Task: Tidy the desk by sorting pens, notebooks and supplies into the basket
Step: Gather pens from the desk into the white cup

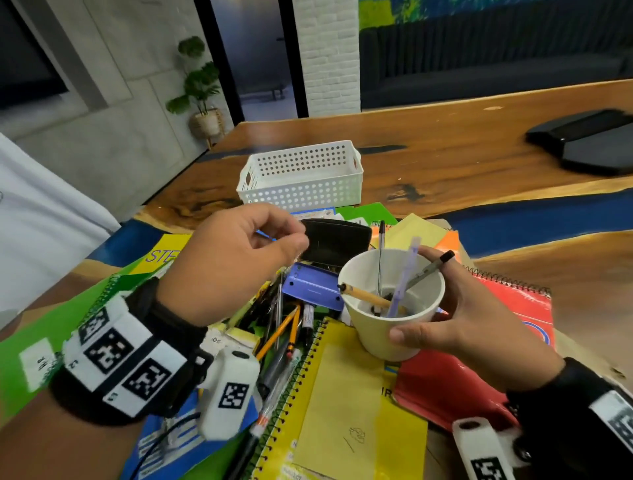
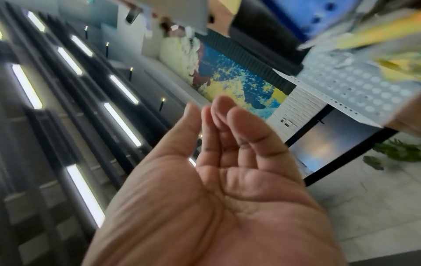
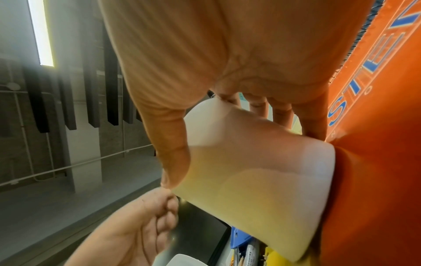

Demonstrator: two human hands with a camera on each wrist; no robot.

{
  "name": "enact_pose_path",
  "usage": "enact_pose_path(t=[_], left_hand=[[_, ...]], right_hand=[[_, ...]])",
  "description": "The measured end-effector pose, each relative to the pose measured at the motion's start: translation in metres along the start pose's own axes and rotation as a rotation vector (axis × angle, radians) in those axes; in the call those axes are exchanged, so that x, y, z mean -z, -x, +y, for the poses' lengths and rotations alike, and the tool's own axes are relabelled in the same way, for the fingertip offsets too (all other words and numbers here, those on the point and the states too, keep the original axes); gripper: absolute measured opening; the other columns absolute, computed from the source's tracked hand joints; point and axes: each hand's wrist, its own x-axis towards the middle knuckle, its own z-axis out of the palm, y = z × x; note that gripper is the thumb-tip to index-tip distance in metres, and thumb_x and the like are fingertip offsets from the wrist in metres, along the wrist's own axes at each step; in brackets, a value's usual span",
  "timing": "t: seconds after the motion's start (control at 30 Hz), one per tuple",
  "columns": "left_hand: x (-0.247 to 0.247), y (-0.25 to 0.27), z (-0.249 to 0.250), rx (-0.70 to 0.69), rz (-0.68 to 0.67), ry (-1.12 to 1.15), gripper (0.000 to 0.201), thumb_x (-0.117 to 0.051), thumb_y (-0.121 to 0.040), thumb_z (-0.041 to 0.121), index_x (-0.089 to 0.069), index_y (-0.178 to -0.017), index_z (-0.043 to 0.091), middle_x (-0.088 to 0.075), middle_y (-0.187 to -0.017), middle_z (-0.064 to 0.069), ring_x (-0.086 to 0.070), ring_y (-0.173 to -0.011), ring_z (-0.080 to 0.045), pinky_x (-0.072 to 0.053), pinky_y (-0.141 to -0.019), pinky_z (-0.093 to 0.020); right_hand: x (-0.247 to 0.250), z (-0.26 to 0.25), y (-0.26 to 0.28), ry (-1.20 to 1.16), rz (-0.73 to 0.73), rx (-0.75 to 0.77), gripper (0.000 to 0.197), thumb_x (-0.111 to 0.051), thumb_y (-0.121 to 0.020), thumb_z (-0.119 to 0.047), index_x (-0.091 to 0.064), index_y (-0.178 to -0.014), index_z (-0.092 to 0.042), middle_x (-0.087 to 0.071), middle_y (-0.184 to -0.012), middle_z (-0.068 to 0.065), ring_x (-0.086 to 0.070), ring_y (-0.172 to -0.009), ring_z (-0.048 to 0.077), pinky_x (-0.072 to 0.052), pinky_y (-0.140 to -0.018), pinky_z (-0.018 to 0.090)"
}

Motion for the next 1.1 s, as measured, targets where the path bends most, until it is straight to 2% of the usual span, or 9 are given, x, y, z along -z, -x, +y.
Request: enact_pose_path(t=[0.1,0.2,0.37,0.5,0.6,0.73,0.83,0.97,1.1], left_hand=[[0.013,0.001,-0.021,0.067,-0.175,-0.354,0.006,-0.075,-0.085,0.026,-0.073,-0.080,0.025,-0.070,-0.068,0.013,-0.060,-0.055,0.001,-0.045,-0.057,-0.014],[0.014,0.003,-0.047,0.185,-0.310,-0.557,0.014,-0.072,-0.087,0.030,-0.071,-0.076,0.021,-0.070,-0.062,0.009,-0.062,-0.051,0.001,-0.048,-0.056,-0.018],[-0.003,-0.001,-0.071,0.472,-0.400,-0.254,0.027,-0.063,-0.097,0.029,-0.069,-0.086,0.006,-0.075,-0.071,-0.009,-0.073,-0.062,-0.024,-0.058,-0.057,-0.031],[-0.016,-0.007,-0.073,0.498,-0.376,-0.260,0.031,-0.069,-0.092,0.034,-0.067,-0.083,0.005,-0.075,-0.069,-0.008,-0.073,-0.060,-0.022,-0.056,-0.051,-0.027],[-0.018,-0.012,-0.074,0.530,-0.381,-0.239,0.024,-0.070,-0.091,0.027,-0.064,-0.081,0.006,-0.075,-0.069,-0.010,-0.071,-0.058,-0.020,-0.052,-0.046,-0.024],[-0.015,-0.016,-0.071,0.570,-0.375,-0.159,0.018,-0.066,-0.094,0.017,-0.063,-0.082,0.003,-0.075,-0.071,-0.014,-0.072,-0.060,-0.022,-0.053,-0.047,-0.025],[-0.002,-0.021,-0.055,0.483,-0.258,-0.153,0.018,-0.064,-0.094,0.016,-0.065,-0.083,0.001,-0.074,-0.071,-0.014,-0.074,-0.063,-0.022,-0.058,-0.053,-0.028],[0.009,-0.022,-0.019,0.175,0.153,0.025,0.012,-0.064,-0.093,0.014,-0.064,-0.088,0.004,-0.075,-0.072,-0.011,-0.075,-0.067,-0.023,-0.061,-0.063,-0.035],[-0.002,-0.014,0.016,0.034,0.182,0.435,0.005,-0.061,-0.095,0.009,-0.063,-0.091,0.007,-0.075,-0.077,-0.012,-0.074,-0.069,-0.022,-0.059,-0.058,-0.024]], right_hand=[[-0.002,-0.004,0.001,0.003,-0.011,0.027,0.097,-0.094,-0.053,-0.019,-0.047,-0.135,-0.041,-0.068,-0.124,-0.013,-0.064,-0.116,0.008,-0.054,-0.093,0.032],[-0.003,-0.004,0.001,-0.001,0.005,0.030,0.095,-0.092,-0.051,-0.018,-0.049,-0.132,-0.042,-0.069,-0.123,-0.017,-0.065,-0.115,0.005,-0.055,-0.094,0.031],[-0.002,-0.004,0.000,0.001,0.006,0.008,0.103,-0.092,-0.051,-0.017,-0.045,-0.140,-0.039,-0.068,-0.124,-0.018,-0.064,-0.116,0.003,-0.054,-0.092,0.027],[-0.003,-0.006,0.001,0.012,0.001,0.011,0.101,-0.091,-0.053,-0.016,-0.045,-0.141,-0.037,-0.068,-0.125,-0.017,-0.064,-0.116,0.004,-0.056,-0.087,0.025],[-0.003,-0.006,0.001,0.013,0.004,0.017,0.099,-0.091,-0.054,-0.016,-0.046,-0.141,-0.036,-0.068,-0.125,-0.014,-0.064,-0.117,0.006,-0.052,-0.092,0.031],[-0.001,-0.006,0.002,0.031,0.004,0.021,0.101,-0.092,-0.053,-0.017,-0.046,-0.141,-0.037,-0.068,-0.125,-0.015,-0.065,-0.116,0.005,-0.056,-0.088,0.028],[0.001,-0.005,0.003,0.021,0.004,0.015,0.102,-0.092,-0.054,-0.014,-0.046,-0.142,-0.035,-0.068,-0.125,-0.015,-0.064,-0.116,0.005,-0.057,-0.088,0.023],[0.001,-0.003,0.002,0.007,-0.001,0.013,0.104,-0.092,-0.052,-0.016,-0.044,-0.143,-0.034,-0.068,-0.126,-0.014,-0.063,-0.118,0.005,-0.055,-0.094,0.025],[0.001,-0.001,0.001,-0.014,0.004,0.003,0.103,-0.093,-0.052,-0.013,-0.044,-0.141,-0.035,-0.068,-0.125,-0.015,-0.063,-0.117,0.004,-0.054,-0.093,0.021]])
